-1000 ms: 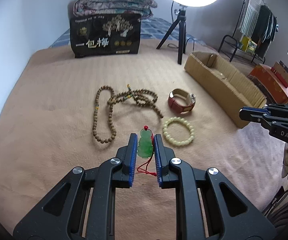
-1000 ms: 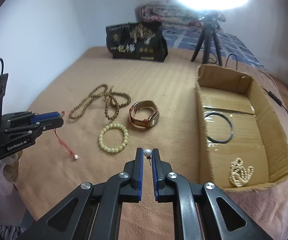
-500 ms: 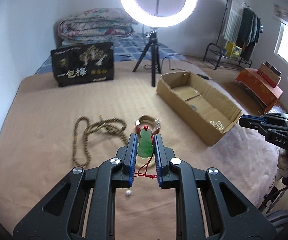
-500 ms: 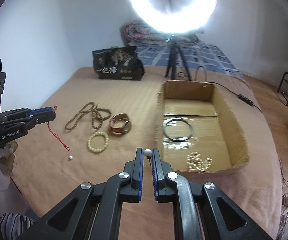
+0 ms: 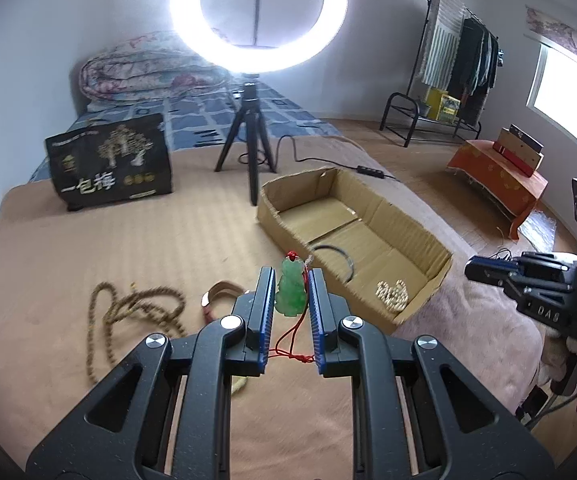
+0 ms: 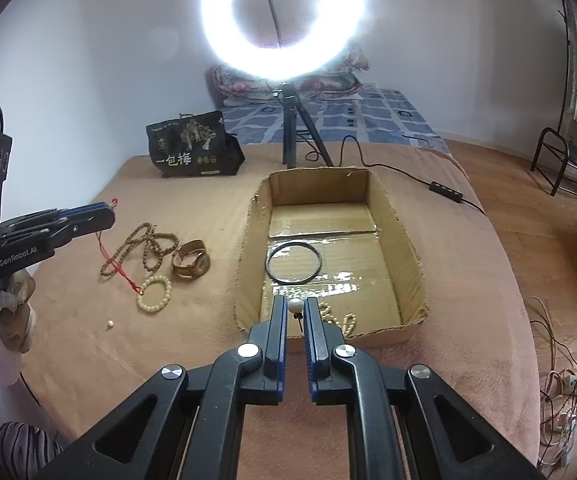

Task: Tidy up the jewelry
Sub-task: 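Carry the jade pendant and pearl over the cardboard box with both tools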

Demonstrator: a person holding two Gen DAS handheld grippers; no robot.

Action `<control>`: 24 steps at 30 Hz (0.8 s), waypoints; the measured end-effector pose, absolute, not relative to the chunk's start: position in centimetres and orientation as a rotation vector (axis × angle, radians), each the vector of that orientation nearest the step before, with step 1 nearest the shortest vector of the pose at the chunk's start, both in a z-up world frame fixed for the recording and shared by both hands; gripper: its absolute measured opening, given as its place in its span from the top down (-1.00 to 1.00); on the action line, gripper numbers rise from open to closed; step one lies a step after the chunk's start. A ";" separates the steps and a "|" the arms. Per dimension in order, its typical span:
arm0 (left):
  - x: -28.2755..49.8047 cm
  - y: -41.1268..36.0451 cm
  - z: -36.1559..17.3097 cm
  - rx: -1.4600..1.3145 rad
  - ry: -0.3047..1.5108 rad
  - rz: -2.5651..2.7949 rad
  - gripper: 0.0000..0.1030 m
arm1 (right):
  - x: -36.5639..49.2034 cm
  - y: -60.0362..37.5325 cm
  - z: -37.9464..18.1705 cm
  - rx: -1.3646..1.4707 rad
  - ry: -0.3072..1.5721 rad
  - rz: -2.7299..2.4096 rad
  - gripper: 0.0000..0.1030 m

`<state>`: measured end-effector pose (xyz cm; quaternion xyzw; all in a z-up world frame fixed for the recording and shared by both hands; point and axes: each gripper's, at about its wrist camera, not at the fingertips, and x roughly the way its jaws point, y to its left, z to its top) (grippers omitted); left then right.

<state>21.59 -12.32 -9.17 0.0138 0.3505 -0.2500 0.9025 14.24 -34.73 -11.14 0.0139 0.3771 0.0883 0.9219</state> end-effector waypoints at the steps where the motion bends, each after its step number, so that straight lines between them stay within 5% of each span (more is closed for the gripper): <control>1: 21.9 -12.9 -9.1 0.033 0.722 -0.524 0.70 | 14.4 -35.0 -11.2 0.031 0.774 0.179 0.89; 24: 29.4 -23.3 -11.4 0.050 0.746 -0.585 0.70 | 18.7 -38.0 -14.3 0.062 0.802 0.162 0.89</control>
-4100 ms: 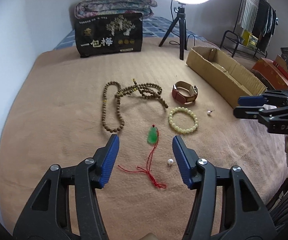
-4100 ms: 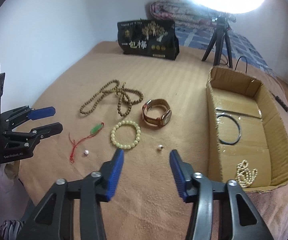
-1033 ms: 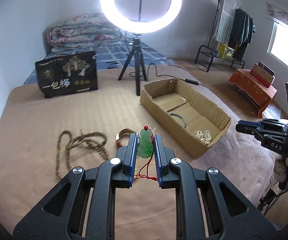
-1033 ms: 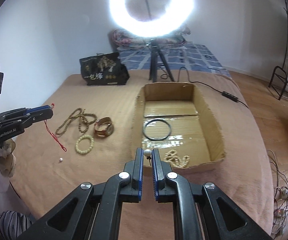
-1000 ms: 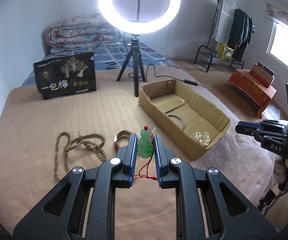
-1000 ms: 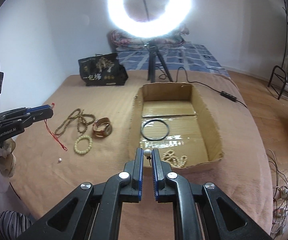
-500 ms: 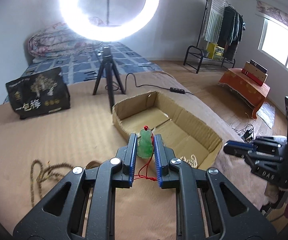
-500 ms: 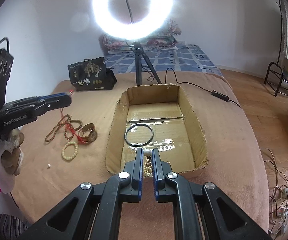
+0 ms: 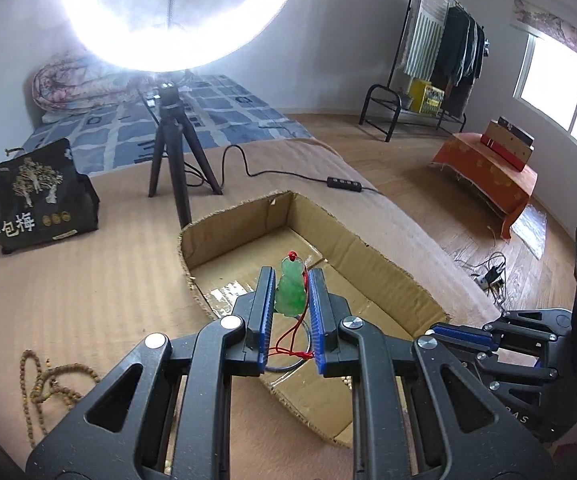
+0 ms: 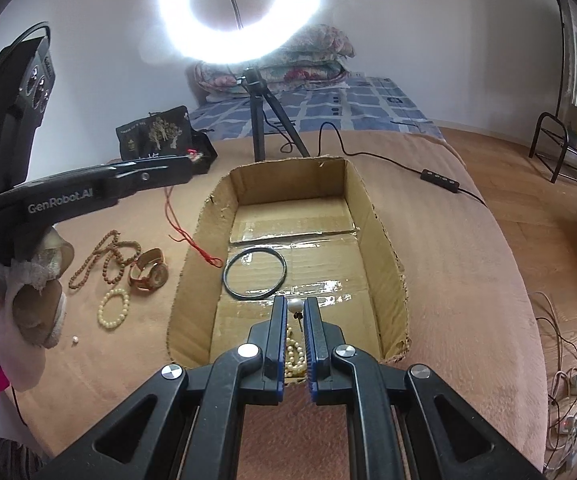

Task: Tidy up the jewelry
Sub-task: 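Carry the jade pendant and pearl over the cardboard box with both tools, then open both tools to drop the jade pendant and pearl into the box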

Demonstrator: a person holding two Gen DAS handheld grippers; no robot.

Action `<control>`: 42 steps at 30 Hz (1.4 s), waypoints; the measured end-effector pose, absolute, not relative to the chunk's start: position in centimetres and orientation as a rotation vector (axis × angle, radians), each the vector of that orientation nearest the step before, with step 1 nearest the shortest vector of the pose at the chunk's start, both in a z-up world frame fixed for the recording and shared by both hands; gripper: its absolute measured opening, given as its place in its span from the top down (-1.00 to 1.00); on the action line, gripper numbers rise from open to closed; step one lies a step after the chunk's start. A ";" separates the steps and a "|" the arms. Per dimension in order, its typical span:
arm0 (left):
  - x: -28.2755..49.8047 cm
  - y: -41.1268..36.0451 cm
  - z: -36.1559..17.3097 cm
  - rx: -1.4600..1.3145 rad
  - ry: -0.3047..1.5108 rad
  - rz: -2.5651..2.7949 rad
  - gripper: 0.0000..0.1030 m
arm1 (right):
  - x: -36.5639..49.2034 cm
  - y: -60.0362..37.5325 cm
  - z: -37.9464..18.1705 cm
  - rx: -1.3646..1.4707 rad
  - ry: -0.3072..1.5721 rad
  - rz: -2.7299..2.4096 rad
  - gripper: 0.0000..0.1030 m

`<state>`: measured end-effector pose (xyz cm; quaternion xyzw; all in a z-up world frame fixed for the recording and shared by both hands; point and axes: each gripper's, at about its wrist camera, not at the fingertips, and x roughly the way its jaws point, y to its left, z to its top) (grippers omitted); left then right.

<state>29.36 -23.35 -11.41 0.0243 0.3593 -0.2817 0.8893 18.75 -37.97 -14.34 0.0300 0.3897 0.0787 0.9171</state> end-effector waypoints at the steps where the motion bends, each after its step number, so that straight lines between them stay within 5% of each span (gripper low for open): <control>1: 29.5 -23.6 -11.7 0.055 0.749 -0.584 0.70 | 18.9 -38.0 -14.5 0.063 0.804 0.161 0.89; 24: 30.7 -24.7 -13.5 0.071 0.789 -0.559 0.70 | 20.6 -38.8 -15.6 0.084 0.826 0.150 0.86; 30: 30.5 -24.7 -13.2 0.077 0.795 -0.551 0.68 | 20.2 -38.5 -15.3 0.069 0.816 0.131 0.42; 33: 30.3 -24.3 -13.0 0.065 0.791 -0.541 0.05 | 20.1 -38.3 -15.2 0.068 0.815 0.124 0.36; 37: 29.9 -23.8 -12.6 0.066 0.773 -0.533 0.03 | 19.6 -38.0 -15.0 0.048 0.801 0.105 -0.23; 42: 29.5 -23.0 -12.1 0.057 0.768 -0.529 0.03 | 19.2 -37.4 -14.5 0.033 0.792 0.104 -0.49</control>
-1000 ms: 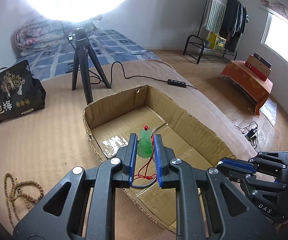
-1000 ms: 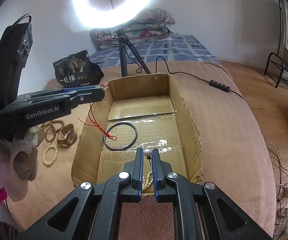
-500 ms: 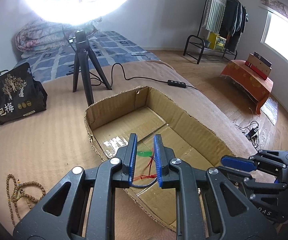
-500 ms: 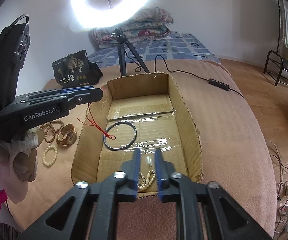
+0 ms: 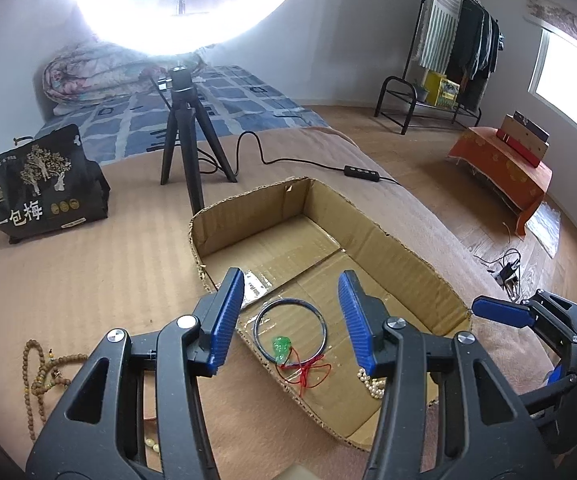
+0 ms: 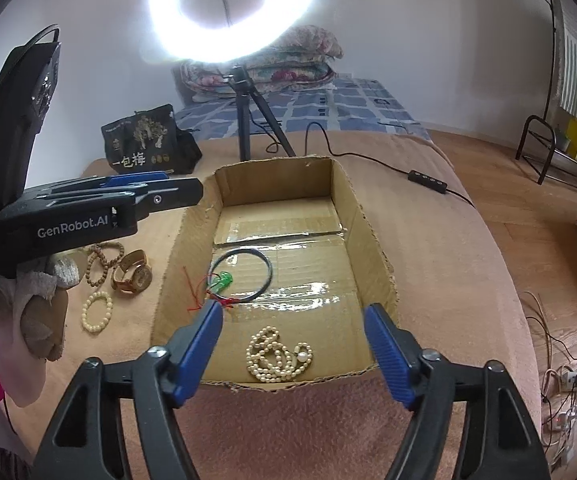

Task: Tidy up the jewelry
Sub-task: 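Open both tools to drop the jade pendant and pearl into the box, then move the left tool toward the wooden bead necklace while the right tool approaches the pale green bracelet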

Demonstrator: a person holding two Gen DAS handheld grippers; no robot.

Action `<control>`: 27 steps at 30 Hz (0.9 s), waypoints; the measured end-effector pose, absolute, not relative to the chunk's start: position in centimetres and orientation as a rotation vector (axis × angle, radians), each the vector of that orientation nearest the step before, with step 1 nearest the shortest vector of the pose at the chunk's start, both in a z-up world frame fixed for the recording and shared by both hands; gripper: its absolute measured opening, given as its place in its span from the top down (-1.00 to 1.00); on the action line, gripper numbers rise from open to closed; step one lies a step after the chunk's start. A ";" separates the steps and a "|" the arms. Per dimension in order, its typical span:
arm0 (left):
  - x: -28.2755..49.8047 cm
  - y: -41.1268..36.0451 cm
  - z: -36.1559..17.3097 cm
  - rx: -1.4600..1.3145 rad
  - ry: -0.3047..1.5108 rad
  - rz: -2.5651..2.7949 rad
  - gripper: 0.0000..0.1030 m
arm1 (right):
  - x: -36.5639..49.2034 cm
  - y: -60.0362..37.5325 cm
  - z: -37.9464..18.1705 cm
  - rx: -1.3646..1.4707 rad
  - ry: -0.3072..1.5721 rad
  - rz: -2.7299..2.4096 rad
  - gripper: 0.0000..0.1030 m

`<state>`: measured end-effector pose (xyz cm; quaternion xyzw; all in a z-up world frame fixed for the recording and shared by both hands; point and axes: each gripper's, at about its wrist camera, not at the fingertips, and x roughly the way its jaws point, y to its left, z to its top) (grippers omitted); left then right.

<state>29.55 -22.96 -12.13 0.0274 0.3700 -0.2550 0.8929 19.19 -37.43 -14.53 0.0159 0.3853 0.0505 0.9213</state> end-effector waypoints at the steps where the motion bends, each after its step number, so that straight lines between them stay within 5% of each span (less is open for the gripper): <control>1: 29.4 -22.8 -12.0 0.056 0.765 -0.529 0.03 | 19.1 -37.2 -14.4 0.028 0.791 0.106 -0.49; 15: 27.6 -17.2 -10.1 0.030 0.748 -0.476 0.03 | 17.3 -34.6 -12.3 0.003 0.758 0.118 -0.58; 19: 27.4 -13.9 -10.1 0.021 0.752 -0.433 -0.43 | 17.2 -33.5 -11.9 -0.007 0.757 0.139 -0.57; 27: 27.0 -6.0 -10.7 0.004 0.770 -0.327 -0.43 | 17.2 -31.0 -11.7 -0.024 0.763 0.192 -0.58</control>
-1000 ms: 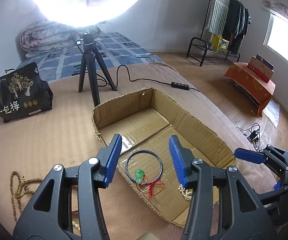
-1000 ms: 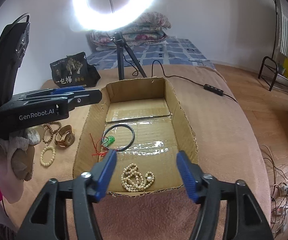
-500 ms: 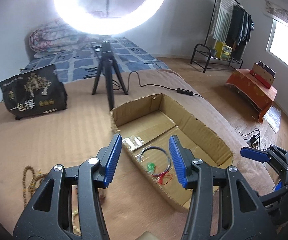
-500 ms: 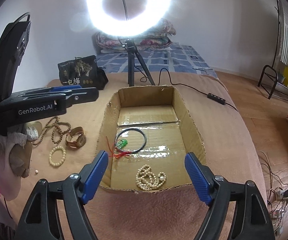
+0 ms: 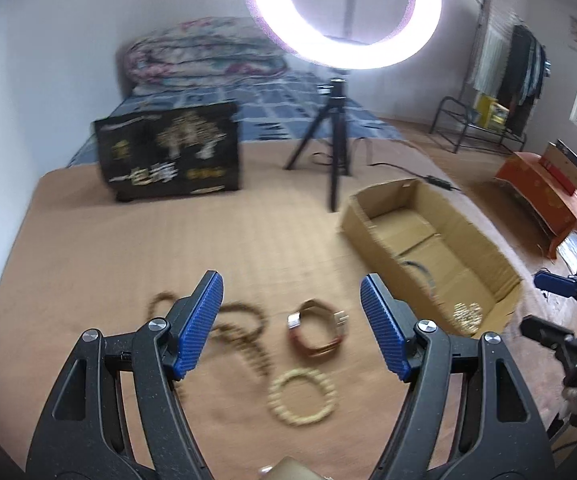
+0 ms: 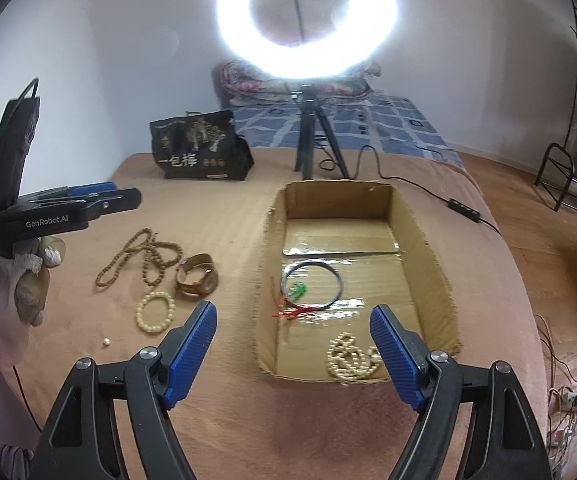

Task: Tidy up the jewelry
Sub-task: 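Move the left tool toward the wooden bead necklace while the right tool approaches the pale green bracelet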

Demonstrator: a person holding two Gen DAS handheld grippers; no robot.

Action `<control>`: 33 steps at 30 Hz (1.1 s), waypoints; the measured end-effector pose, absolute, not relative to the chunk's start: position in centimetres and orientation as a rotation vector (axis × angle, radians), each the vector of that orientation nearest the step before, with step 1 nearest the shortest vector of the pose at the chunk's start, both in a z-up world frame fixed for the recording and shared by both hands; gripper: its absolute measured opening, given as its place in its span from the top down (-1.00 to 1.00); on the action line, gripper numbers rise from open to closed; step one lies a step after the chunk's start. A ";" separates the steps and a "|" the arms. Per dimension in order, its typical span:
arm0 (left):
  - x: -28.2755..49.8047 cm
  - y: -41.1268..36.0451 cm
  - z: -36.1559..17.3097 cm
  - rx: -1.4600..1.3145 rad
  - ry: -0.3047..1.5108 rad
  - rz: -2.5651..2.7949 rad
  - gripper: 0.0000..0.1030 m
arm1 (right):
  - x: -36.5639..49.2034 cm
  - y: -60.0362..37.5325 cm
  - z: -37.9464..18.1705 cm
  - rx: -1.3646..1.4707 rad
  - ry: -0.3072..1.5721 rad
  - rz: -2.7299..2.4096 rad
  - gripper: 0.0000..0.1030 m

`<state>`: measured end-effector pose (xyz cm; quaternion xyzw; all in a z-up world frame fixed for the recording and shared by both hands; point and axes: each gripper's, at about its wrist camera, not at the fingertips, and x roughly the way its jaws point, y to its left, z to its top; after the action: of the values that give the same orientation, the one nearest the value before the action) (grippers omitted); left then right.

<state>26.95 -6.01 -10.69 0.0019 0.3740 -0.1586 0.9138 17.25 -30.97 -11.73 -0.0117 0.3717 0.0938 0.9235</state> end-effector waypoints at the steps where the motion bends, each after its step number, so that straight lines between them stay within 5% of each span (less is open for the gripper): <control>1: 27.0 -4.9 -10.9 -0.003 0.782 -0.313 -0.43 | 17.3 -30.5 -11.7 -0.026 0.766 0.203 -0.57; 19: 29.2 6.6 -17.3 -0.243 0.997 -0.182 -0.44 | 20.8 -22.7 -13.5 -0.081 0.863 0.355 -0.57; 33: 32.3 8.6 -21.7 -0.482 1.106 -0.185 -0.44 | 22.0 -19.3 -17.8 -0.028 0.995 0.405 -0.36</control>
<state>32.27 8.62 -21.68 -0.2262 0.5191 -0.0868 0.8196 21.97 -19.34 -17.84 -0.0132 0.4738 0.1929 0.8591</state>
